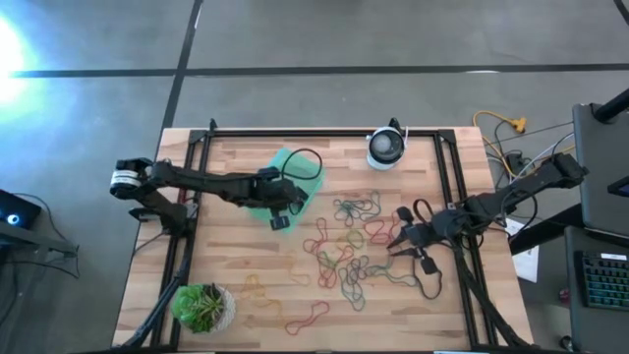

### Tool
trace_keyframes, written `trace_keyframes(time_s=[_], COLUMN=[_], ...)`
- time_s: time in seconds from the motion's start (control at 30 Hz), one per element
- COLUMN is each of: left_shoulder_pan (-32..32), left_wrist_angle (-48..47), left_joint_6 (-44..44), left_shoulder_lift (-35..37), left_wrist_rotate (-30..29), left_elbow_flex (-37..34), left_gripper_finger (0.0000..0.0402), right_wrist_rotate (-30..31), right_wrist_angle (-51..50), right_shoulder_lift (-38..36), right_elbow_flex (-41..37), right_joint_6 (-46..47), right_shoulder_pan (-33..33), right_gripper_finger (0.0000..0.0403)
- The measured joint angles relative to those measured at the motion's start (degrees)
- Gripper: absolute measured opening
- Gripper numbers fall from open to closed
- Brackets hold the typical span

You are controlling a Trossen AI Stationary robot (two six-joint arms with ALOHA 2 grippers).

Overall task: Pick and place rubber bands into bin
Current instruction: Put the black rubber band into the green bin, then put the yellow rubber band into the green bin

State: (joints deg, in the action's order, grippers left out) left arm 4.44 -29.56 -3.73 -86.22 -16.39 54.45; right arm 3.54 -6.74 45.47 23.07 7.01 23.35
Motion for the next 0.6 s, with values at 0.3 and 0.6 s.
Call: trace_keyframes(time_s=[0.3, 0.6], left_shoulder_pan=[0.1, -0.3], left_wrist_angle=[0.0, -1.6], left_joint_6=[-0.3, -0.5], left_shoulder_lift=[0.2, 4.1], left_wrist_rotate=[0.1, 0.2], left_elbow_flex=[-0.3, -0.4], left_gripper_finger=[0.0127, 0.0169], right_wrist_rotate=[9.8, 12.9], right_wrist_angle=[-12.2, -28.6], right_shoulder_lift=[1.8, 3.7], right_elbow_flex=[1.8, 4.7], right_joint_6=[10.1, 27.7], right_shoulder_pan=[0.0, 0.0], right_gripper_finger=[0.0124, 0.0144])
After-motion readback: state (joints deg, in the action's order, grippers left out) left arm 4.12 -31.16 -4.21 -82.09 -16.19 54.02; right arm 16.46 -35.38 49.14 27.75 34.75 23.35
